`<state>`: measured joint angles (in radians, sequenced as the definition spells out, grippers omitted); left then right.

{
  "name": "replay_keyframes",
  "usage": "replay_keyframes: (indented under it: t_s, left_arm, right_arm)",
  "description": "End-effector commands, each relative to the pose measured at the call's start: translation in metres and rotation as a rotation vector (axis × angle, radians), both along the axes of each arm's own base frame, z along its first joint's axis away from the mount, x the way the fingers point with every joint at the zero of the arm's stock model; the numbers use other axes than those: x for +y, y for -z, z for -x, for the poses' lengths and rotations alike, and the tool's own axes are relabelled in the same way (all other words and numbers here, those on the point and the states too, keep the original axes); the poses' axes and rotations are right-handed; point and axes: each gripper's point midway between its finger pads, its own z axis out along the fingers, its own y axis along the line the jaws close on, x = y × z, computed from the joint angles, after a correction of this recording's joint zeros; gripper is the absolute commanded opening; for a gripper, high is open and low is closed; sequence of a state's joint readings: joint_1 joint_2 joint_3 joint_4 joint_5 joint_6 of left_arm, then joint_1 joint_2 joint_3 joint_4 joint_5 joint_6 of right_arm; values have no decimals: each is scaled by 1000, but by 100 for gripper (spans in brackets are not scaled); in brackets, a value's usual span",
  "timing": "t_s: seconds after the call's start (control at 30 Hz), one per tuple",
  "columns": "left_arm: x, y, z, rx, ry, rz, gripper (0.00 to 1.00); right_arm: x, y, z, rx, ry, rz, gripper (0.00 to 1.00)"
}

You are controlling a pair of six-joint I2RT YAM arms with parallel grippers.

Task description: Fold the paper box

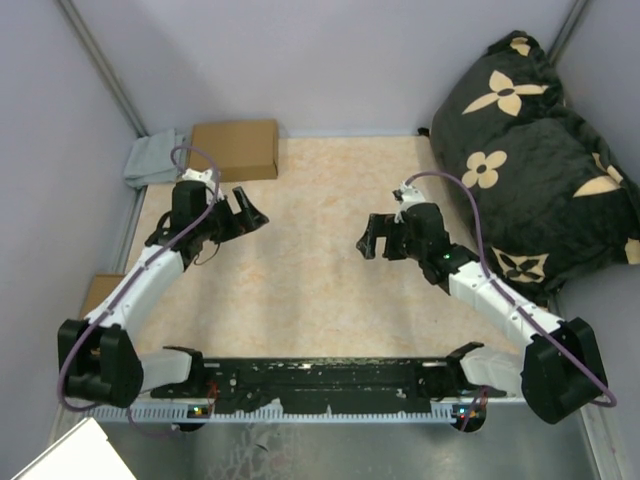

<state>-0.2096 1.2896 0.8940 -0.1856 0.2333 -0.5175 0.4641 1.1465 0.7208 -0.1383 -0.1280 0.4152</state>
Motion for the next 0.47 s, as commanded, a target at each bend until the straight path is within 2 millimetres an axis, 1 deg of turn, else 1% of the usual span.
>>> replay_keyframes:
  t_s: [0.0, 0.13, 0.2, 0.3, 0.37, 0.43]
  left_arm:
    - [3, -6, 52, 12, 138, -68, 100]
    - [33, -7, 58, -17, 93, -242, 100]
    - [40, -3, 59, -16, 79, -283, 100]
    - [39, 7, 64, 9, 83, -271, 100]
    - [35, 7, 68, 19, 113, -260, 100]
    - [35, 7, 71, 22, 125, -264, 100]
  right_arm:
    - [-8, -11, -3, -83, 18, 22, 99]
    - [-7, -8, 1, -92, 12, -1, 99]
    - [-6, -8, 1, -88, 21, -20, 99]
    - [-3, -13, 2, -115, 14, -56, 99]
    - [-6, -17, 0, -135, 46, -76, 99]
    - [-10, -23, -1, -138, 82, -81, 99]
